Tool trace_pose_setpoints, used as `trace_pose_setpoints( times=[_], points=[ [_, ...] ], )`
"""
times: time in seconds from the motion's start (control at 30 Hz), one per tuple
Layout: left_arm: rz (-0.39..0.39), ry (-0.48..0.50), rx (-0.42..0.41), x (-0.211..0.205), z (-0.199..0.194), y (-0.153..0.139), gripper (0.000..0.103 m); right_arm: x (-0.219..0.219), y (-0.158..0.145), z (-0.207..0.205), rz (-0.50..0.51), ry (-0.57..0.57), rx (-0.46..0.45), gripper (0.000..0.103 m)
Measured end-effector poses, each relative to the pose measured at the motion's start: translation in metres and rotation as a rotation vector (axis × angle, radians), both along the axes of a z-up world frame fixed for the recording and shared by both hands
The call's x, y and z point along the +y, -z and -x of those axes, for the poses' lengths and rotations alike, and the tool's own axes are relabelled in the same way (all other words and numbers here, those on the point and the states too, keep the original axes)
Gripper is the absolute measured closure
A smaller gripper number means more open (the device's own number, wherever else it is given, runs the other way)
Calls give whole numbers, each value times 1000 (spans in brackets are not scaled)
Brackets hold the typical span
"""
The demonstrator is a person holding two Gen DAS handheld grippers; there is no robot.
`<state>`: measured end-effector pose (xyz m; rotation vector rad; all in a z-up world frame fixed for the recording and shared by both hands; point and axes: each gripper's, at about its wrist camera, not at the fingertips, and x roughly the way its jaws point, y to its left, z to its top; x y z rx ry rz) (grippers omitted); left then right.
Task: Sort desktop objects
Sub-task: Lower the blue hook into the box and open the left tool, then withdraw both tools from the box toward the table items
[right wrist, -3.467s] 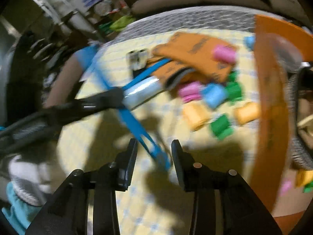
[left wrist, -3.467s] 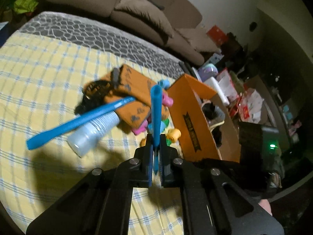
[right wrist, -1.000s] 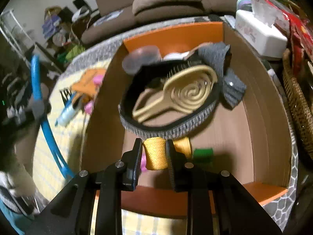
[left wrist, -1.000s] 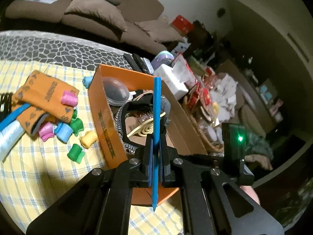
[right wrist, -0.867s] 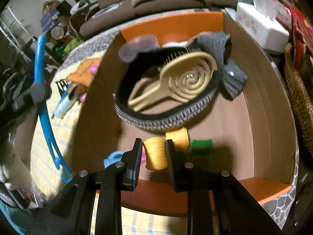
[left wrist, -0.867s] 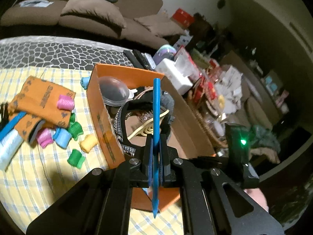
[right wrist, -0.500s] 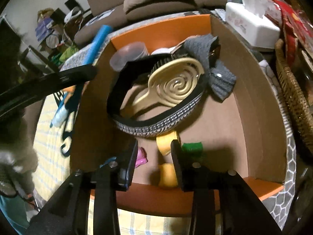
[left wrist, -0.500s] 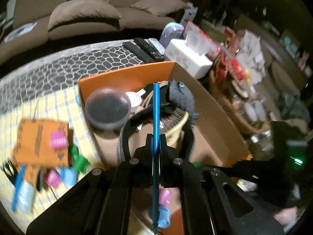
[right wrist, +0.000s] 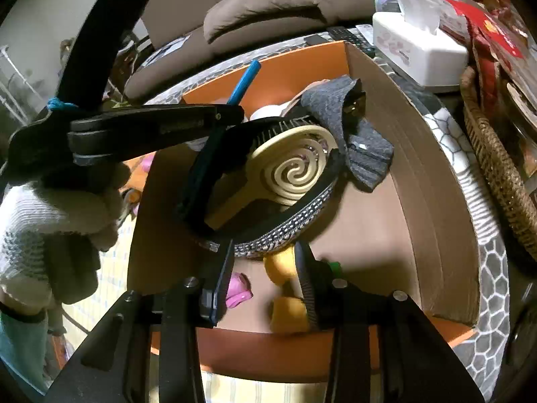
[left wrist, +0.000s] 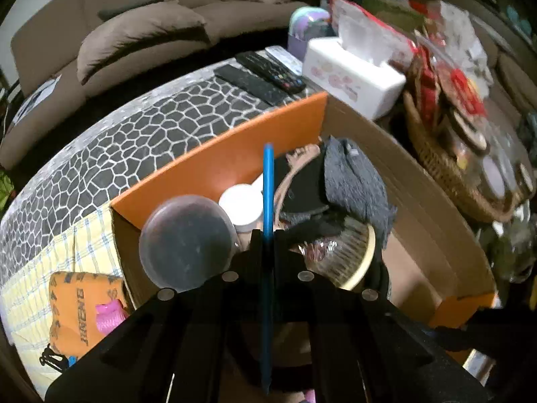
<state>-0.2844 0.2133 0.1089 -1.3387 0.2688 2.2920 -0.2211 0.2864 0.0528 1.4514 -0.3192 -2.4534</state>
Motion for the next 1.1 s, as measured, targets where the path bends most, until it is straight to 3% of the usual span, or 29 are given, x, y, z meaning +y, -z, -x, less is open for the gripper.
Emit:
trace_pose_setpoints(
  times=[0.03, 0.1, 0.13, 0.23, 0.3, 0.37, 0.43, 0.47, 0.5, 0.63, 0.7, 0.77, 0.9, 1.1],
  points=[
    [-24, -13, -4, -5, 2, -3, 96, 0, 0, 0, 0, 1, 2, 63],
    [-68, -33, -9, -14, 2, -8, 78, 0, 0, 0, -4, 4, 3, 62],
    [-85, -40, -7, -19, 0, -12, 74, -1, 0, 1, -4, 4, 4, 61],
    [-121, -55, 1, -36, -8, -22, 71, -2, -1, 1, -8, 11, 11, 54],
    [-142, -67, 4, -50, -18, -28, 61, -3, -3, 1, -8, 15, 19, 46],
    [-155, -77, 8, -63, -28, -33, 58, -5, -6, 1, -10, 19, 30, 44],
    [-166, -87, 15, -75, -40, -36, 57, -7, -8, 1, -13, 21, 37, 35],
    [-175, -93, 18, -82, -47, -38, 51, -8, -8, 1, -15, 22, 40, 26],
    [-185, -98, 21, -89, -53, -39, 44, -10, -9, 0, -19, 20, 43, 24],
    [-202, -124, 33, -114, -78, -41, 41, -21, -9, 1, -35, 6, 44, 20],
    [-207, -143, 42, -128, -89, -40, 27, -26, -8, 1, -44, -2, 44, 16],
    [-224, -167, 45, -144, -100, -38, 22, -32, -8, 1, -53, -5, 48, 13],
    [-247, -221, 45, -177, -115, -32, 19, -46, -13, -2, -63, -19, 70, 6],
    [-239, -314, 30, -231, -132, -15, 18, -72, -29, -6, -67, -62, 129, 6]
  ],
)
